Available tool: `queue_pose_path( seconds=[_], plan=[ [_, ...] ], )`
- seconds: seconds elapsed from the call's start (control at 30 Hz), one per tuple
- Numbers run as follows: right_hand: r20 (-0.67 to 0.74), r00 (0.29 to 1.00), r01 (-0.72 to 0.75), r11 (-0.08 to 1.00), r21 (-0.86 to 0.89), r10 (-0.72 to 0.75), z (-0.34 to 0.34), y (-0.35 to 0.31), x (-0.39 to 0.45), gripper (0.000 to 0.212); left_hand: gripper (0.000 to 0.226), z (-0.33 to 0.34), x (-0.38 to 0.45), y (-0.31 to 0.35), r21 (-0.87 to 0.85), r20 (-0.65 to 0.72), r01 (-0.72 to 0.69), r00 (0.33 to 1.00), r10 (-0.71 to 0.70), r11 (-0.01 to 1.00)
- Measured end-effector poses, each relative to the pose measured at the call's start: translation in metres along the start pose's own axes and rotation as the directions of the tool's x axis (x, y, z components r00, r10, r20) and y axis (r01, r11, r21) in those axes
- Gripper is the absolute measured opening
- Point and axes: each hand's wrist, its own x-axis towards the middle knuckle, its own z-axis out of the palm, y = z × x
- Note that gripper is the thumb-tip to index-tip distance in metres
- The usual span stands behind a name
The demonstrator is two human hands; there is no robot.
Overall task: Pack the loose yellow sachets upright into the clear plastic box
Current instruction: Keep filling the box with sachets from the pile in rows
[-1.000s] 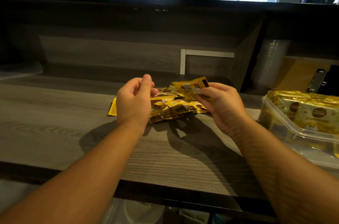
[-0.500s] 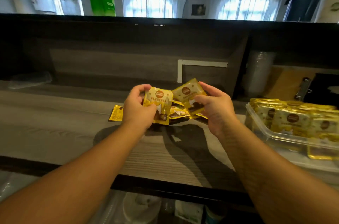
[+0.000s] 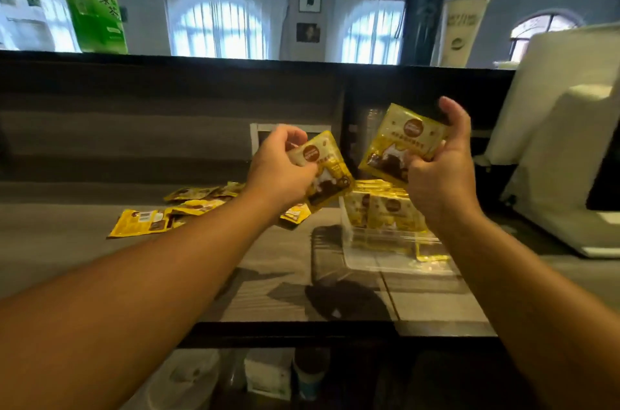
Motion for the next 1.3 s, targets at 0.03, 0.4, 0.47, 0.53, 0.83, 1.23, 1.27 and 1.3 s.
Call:
queue_pose_path(
  seconds=[0.03,0.4,0.47,0.53,0.83,1.23,1.27,1.3],
  plan=[
    [-0.012,1.000,-0.007,1.000,-0.001,0.007,-0.014,0.000,0.003,0.077,0.043,0.012,0.001,0.007,0.006,0.040,-0.026,0.999,0.026,1.000],
    [-0.024,0.986,-0.165,0.985,-0.044,0.164,-0.076,0.025,0.021,0.054,0.027,0.088,0.007,0.019,0.635,0.504,-0.425,0.861,0.071,0.645],
    [-0.009,0.981,-0.193,0.974,-0.116,0.193,-0.076,0.031,0.023,0.054,0.033,0.090,0.007,0.017,0.734,0.521,-0.487,0.851,0.067,0.474],
    [-0.005,0.979,-0.200,0.962,-0.188,0.203,-0.076,0.036,0.026,0.053,0.047,0.093,0.010,0.015,0.773,0.527,-0.509,0.848,0.064,0.377],
    [0.278,0.943,0.052,0.743,-0.667,0.184,-0.074,0.043,0.040,0.067,0.106,0.114,0.028,0.011,0.729,0.649,-0.546,0.744,-0.159,0.413],
    [0.515,0.789,0.517,0.091,-0.851,0.335,-0.057,0.044,0.047,0.060,0.116,0.126,0.036,-0.006,0.706,0.652,-0.520,0.743,-0.152,0.481],
    [0.522,0.781,0.535,0.063,-0.842,0.343,-0.056,0.047,0.049,0.064,0.116,0.126,0.036,-0.008,0.704,0.652,-0.520,0.743,-0.150,0.484],
    [0.536,0.770,0.562,0.030,-0.826,0.347,-0.055,0.050,0.052,0.070,0.115,0.126,0.036,-0.009,0.701,0.653,-0.517,0.743,-0.150,0.490]
  ],
)
